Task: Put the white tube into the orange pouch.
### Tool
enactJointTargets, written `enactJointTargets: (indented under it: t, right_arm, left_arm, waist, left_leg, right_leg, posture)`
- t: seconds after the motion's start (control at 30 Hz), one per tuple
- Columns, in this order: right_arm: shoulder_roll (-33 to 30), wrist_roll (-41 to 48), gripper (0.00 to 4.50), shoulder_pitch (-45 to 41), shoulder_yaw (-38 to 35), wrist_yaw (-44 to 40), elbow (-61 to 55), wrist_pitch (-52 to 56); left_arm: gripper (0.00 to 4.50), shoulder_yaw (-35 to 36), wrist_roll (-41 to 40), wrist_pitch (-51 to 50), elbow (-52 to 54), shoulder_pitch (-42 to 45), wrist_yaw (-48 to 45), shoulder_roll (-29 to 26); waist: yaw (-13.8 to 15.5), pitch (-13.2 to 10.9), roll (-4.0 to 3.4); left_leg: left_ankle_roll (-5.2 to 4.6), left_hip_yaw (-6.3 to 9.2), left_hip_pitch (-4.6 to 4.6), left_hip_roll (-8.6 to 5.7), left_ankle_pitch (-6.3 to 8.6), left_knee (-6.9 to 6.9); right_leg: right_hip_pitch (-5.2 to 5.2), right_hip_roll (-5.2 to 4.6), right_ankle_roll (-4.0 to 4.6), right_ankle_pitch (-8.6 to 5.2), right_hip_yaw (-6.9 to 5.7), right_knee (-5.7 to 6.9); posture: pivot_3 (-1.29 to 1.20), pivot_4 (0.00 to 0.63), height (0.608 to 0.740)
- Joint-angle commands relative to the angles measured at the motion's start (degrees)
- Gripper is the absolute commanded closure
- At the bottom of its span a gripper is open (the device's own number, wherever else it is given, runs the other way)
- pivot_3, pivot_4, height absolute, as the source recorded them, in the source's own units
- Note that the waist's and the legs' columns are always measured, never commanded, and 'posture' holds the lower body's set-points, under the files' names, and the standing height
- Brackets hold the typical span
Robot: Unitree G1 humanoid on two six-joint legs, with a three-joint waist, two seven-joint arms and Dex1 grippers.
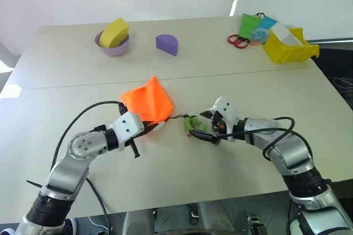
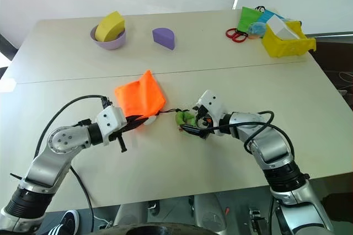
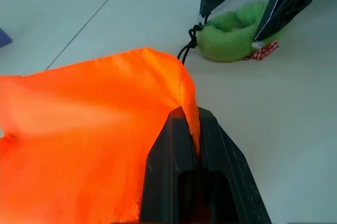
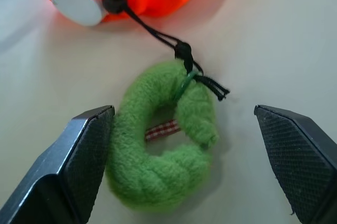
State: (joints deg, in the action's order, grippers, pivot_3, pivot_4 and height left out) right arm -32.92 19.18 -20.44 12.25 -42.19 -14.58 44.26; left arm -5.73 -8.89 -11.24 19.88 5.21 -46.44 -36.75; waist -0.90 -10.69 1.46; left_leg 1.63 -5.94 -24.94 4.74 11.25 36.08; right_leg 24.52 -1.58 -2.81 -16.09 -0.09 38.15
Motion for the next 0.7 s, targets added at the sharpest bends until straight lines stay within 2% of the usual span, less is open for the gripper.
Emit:
enactJointTargets:
  t: [0.03, 0.13, 0.37, 0.7]
  right_arm:
    - [-1.0, -1.8, 0.07, -0.1, 0.7, -0.3, 0.4, -1.1]
    - [-1.1, -2.6, 0.89, -0.4, 0.3, -0.3, 1.3, -2.4]
    - [-3.8, -1.8, 4.36, -0.7, -2.3, -3.6, 2.2, -3.5]
    - [-9.9, -3.9, 4.44, -1.7, -5.4, -7.4, 8.0, -11.1]
  left_arm:
    - [4.5, 2.2, -1.2, 1.8, 0.4, -0.1, -0.8, -0.7]
    - [4.5, 2.2, -1.2, 2.1, 0.2, 0.0, -0.9, -0.8]
    - [4.5, 2.0, -1.2, 2.8, -0.4, 0.0, -1.2, -0.6]
    - [4.5, 3.0, -3.2, 3.2, -1.1, -0.3, -3.2, -1.4]
  waist:
    - [0.0, 0.0, 0.0]
    - [0.0, 0.0, 0.0]
    - [0.2, 0.0, 0.02]
    - [0.2, 0.0, 0.03]
  left_leg:
    - [0.0, 0.0, 0.0, 0.0, 0.0, 0.01]
    - [0.0, 0.0, 0.0, 0.0, 0.0, 0.02]
    - [0.0, 0.0, 0.0, -0.01, 0.0, 0.04]
    - [-0.01, -0.01, 0.0, -0.02, 0.01, 0.04]
  right_leg:
    - [0.0, 0.0, 0.0, 0.0, -0.01, 0.0]
    - [-0.01, 0.01, 0.0, 0.0, -0.02, 0.0]
    - [-0.03, 0.0, 0.0, 0.01, -0.02, 0.0]
    - [-0.03, 0.01, 0.0, 0.0, -0.02, 0.0]
  posture:
    - [0.0, 0.15, 0.734]
    - [0.0, 0.15, 0.734]
    - [0.0, 0.15, 0.734]
    - [0.0, 0.15, 0.734]
